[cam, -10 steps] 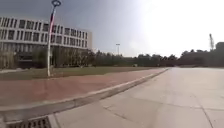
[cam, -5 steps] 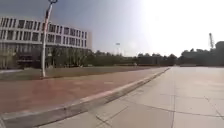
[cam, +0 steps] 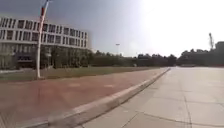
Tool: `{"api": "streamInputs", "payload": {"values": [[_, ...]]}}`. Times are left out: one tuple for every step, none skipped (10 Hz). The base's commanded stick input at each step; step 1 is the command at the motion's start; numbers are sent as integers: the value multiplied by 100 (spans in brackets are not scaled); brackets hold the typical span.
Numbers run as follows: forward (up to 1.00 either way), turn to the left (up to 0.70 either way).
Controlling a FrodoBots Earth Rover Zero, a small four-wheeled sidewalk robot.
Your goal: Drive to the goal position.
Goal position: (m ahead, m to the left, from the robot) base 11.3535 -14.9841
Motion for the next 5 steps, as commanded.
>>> {"api": "streamInputs", "payload": {"values": [[70, -35], [70, -35], [70, -35], [70, -35], [70, -35]]}}
